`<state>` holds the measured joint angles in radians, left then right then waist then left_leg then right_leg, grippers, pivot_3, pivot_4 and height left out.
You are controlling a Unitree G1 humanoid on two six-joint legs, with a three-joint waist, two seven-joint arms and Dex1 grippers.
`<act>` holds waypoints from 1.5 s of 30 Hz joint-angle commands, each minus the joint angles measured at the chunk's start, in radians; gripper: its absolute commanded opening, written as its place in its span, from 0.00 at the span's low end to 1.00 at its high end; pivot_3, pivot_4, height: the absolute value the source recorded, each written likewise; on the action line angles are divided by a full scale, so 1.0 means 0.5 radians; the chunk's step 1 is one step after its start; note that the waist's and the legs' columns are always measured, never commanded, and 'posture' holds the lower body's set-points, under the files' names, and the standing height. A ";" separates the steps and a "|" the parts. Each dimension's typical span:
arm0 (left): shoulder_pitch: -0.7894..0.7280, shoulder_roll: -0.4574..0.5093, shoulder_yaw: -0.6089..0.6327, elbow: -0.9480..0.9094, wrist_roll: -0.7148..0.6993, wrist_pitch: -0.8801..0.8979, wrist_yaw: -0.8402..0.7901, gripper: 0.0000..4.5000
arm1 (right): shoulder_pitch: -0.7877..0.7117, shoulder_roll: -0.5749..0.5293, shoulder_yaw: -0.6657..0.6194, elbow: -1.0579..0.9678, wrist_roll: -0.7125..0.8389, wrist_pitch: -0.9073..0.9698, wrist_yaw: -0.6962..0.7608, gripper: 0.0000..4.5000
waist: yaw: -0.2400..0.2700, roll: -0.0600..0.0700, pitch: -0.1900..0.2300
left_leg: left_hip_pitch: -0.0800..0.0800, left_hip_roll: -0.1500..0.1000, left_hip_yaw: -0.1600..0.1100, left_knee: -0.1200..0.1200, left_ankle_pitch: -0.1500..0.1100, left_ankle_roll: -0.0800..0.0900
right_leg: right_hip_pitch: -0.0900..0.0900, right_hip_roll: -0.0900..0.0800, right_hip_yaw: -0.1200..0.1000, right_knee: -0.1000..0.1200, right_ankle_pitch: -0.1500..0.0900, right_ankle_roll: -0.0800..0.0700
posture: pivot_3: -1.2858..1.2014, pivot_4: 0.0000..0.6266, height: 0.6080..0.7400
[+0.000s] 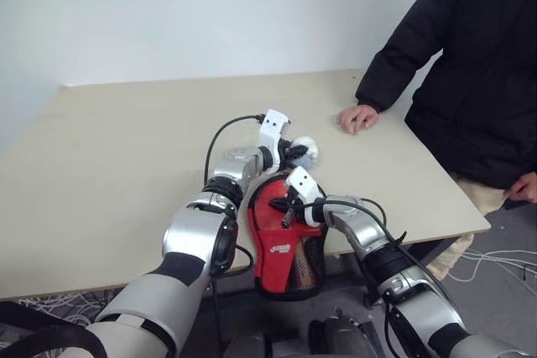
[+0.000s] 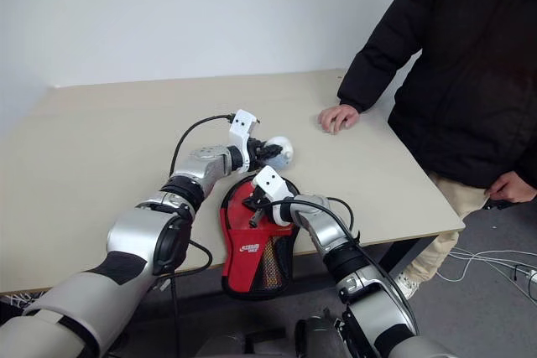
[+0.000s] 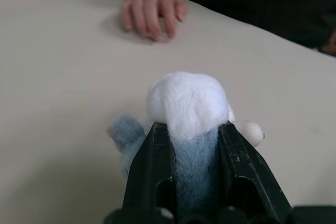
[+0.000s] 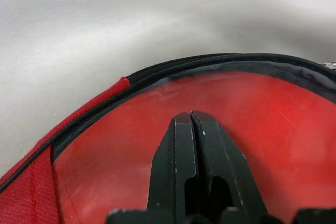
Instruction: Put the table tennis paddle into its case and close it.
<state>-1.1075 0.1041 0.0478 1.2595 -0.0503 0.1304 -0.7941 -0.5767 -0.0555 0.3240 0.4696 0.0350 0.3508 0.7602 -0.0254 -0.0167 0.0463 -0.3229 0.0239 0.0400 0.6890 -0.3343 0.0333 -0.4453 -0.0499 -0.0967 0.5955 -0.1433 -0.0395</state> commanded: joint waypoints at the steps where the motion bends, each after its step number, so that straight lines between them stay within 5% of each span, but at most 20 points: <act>1: 0.001 0.012 -0.078 -0.162 0.020 0.014 -0.247 0.15 | 0.078 0.003 0.099 0.137 -0.066 0.098 0.019 0.01 | 0.000 0.000 0.000 | 0.000 0.000 0.000 0.000 0.000 0.000 | 0.000 0.000 0.000 0.000 0.000 0.000 | 0.52 0.00 1.00; 18: 0.158 0.233 -0.374 -0.387 0.161 0.181 -0.853 0.15 | 0.067 0.008 0.102 0.154 -0.072 0.092 0.019 0.01 | -0.006 -0.001 -0.002 | 0.001 0.003 0.001 0.000 -0.003 0.005 | 0.000 0.001 0.004 -0.001 0.000 0.000 | 0.52 0.00 1.00; 31: 0.301 0.348 -0.468 -0.709 0.141 0.342 -1.021 0.96 | 0.037 0.026 0.107 0.196 -0.073 0.076 0.024 0.00 | -0.049 0.003 -0.013 | 0.002 0.004 0.002 0.000 -0.005 0.009 | 0.000 0.001 0.008 -0.001 -0.001 0.000 | 0.52 0.00 1.00; 45: 0.321 0.800 -0.449 -1.167 0.080 0.545 -1.292 0.99 | 0.020 0.040 0.116 0.232 -0.072 0.060 0.026 0.00 | -0.051 0.004 -0.012 | 0.004 0.007 0.003 0.004 -0.005 0.008 | -0.001 0.003 0.010 0.006 -0.001 0.000 | 0.52 0.00 1.00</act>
<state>-0.9402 0.4816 -0.1823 0.7249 0.0077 0.4017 -1.4215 -0.6012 -0.0282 0.3570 0.5089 0.0287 0.3475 0.7748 -0.0511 -0.0147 0.0402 -0.3207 0.0274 0.0417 0.6915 -0.3366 0.0376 -0.4458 -0.0487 -0.0913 0.5994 -0.1437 -0.0396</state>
